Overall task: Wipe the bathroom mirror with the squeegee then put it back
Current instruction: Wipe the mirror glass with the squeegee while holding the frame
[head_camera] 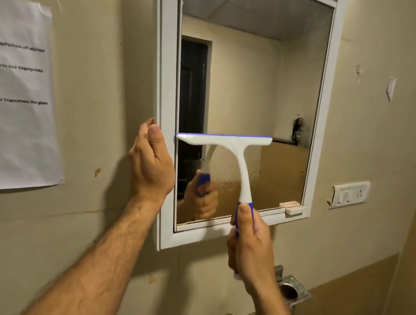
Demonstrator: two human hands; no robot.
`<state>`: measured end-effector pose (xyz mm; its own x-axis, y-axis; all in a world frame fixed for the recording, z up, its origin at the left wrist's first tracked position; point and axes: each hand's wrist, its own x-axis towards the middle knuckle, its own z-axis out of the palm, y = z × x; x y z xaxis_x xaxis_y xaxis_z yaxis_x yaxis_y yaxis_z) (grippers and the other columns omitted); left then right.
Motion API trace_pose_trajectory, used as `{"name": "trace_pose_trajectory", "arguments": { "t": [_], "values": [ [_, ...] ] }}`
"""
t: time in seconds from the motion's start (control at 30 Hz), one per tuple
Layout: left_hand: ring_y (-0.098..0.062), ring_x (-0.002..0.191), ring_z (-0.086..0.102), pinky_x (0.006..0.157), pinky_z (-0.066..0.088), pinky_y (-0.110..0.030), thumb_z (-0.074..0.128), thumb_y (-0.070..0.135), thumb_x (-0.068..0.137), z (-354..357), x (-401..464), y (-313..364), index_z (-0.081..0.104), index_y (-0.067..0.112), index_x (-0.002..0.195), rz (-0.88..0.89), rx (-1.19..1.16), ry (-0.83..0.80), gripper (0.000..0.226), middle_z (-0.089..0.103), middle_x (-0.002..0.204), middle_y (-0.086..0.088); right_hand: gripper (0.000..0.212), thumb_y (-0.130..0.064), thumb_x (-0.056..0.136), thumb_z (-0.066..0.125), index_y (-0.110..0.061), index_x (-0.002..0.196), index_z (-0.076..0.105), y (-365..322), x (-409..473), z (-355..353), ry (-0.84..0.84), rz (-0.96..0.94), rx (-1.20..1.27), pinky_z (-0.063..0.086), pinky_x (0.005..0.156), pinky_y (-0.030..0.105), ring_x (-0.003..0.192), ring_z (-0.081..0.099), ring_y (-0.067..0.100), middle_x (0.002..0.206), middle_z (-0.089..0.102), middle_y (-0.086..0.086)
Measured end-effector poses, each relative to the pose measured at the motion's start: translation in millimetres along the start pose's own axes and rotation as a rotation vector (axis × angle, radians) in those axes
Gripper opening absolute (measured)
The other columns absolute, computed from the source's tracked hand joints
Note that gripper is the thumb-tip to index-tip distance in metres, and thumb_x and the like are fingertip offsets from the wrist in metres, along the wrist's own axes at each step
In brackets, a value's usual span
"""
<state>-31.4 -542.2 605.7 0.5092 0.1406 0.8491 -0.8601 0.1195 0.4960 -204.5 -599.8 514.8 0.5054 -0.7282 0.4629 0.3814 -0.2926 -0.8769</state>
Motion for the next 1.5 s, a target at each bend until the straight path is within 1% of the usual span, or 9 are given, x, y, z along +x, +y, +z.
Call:
{"name": "trace_pose_trajectory", "arguments": {
  "t": [0.2, 0.37, 0.53, 0.63, 0.77, 0.93, 1.1, 1.3, 1.5],
  "values": [
    [-0.025, 0.086, 0.061, 0.064, 0.046, -0.022, 0.021, 0.04, 0.102, 1, -2, -1, 0.055, 0.005, 0.115, -0.022, 0.005, -0.01, 0.05, 0.065, 0.096, -0.015, 0.038, -0.057, 0.093, 0.039, -0.027, 0.072, 0.052, -53, 44, 13, -0.011, -0.126, -0.036, 0.035, 0.04, 0.013, 0.038, 0.042, 0.0, 0.046, 0.048, -0.012],
    [-0.002, 0.084, 0.058, 0.062, 0.039, 0.003, 0.022, 0.041, 0.101, 1, 0, 0, 0.055, 0.012, 0.119, -0.033, 0.002, -0.014, 0.047, 0.065, 0.097, 0.0, 0.036, -0.051, 0.097, 0.037, -0.026, 0.075, 0.053, -80, 65, 20, 0.024, -0.188, -0.037, 0.037, 0.042, 0.01, 0.036, 0.047, -0.002, 0.045, 0.051, -0.012],
    [-0.009, 0.095, 0.058, 0.071, 0.036, 0.004, 0.022, 0.041, 0.1, 2, -1, -1, 0.054, 0.012, 0.124, -0.052, 0.006, 0.0, 0.049, 0.066, 0.108, -0.004, 0.039, -0.048, 0.099, 0.036, -0.019, 0.077, 0.051, -135, 88, 31, -0.022, -0.221, 0.078, 0.036, 0.035, 0.01, 0.03, 0.044, 0.0, 0.037, 0.049, -0.011],
    [-0.002, 0.1, 0.053, 0.079, 0.039, -0.006, 0.021, 0.043, 0.1, 2, -1, -2, 0.051, 0.015, 0.128, -0.062, 0.011, -0.015, 0.05, 0.064, 0.116, -0.003, 0.043, -0.046, 0.101, 0.034, -0.017, 0.073, 0.05, -161, 100, 39, -0.056, -0.23, 0.143, 0.034, 0.031, 0.011, 0.027, 0.041, 0.0, 0.034, 0.046, -0.01],
    [-0.009, 0.11, 0.054, 0.086, 0.041, -0.015, 0.02, 0.044, 0.099, 2, -1, -1, 0.049, 0.012, 0.131, -0.078, 0.011, -0.018, 0.054, 0.061, 0.122, -0.005, 0.051, -0.049, 0.101, 0.03, -0.017, 0.065, 0.046, -177, 107, 47, -0.162, -0.189, 0.215, 0.031, 0.03, 0.011, 0.024, 0.039, 0.001, 0.031, 0.044, -0.007],
    [-0.012, 0.109, 0.055, 0.09, 0.046, -0.02, 0.02, 0.044, 0.098, 1, -1, 2, 0.051, 0.011, 0.129, -0.066, 0.0, -0.019, 0.054, 0.062, 0.12, -0.006, 0.043, -0.048, 0.1, 0.035, -0.017, 0.072, 0.046, -181, 114, 59, -0.041, -0.224, 0.202, 0.033, 0.032, 0.014, 0.027, 0.037, 0.002, 0.04, 0.041, -0.009],
    [-0.005, 0.108, 0.051, 0.079, 0.03, 0.008, 0.021, 0.041, 0.099, 2, -2, 1, 0.05, 0.011, 0.13, -0.078, 0.029, -0.014, 0.053, 0.061, 0.123, -0.005, 0.039, -0.049, 0.099, 0.034, -0.02, 0.078, 0.048, -184, 122, 51, 0.038, -0.299, 0.031, 0.034, 0.037, 0.012, 0.028, 0.039, 0.001, 0.054, 0.041, -0.008],
    [-0.013, 0.108, 0.055, 0.078, 0.031, 0.01, 0.022, 0.038, 0.099, 1, -2, 1, 0.052, 0.007, 0.128, -0.072, 0.019, -0.024, 0.052, 0.063, 0.12, -0.007, 0.041, -0.04, 0.103, 0.029, -0.019, 0.073, 0.048, -149, 98, 36, -0.089, -0.275, 0.101, 0.036, 0.036, 0.007, 0.028, 0.044, -0.001, 0.035, 0.048, -0.01],
    [-0.019, 0.11, 0.057, 0.092, 0.052, -0.036, 0.02, 0.042, 0.099, 0, -3, 5, 0.05, 0.008, 0.13, -0.068, -0.01, -0.032, 0.055, 0.062, 0.119, -0.01, 0.038, -0.057, 0.092, 0.036, -0.026, 0.078, 0.054, -74, 72, 19, -0.033, -0.201, -0.06, 0.038, 0.044, 0.014, 0.038, 0.047, 0.0, 0.046, 0.052, -0.011]
  ]
}}
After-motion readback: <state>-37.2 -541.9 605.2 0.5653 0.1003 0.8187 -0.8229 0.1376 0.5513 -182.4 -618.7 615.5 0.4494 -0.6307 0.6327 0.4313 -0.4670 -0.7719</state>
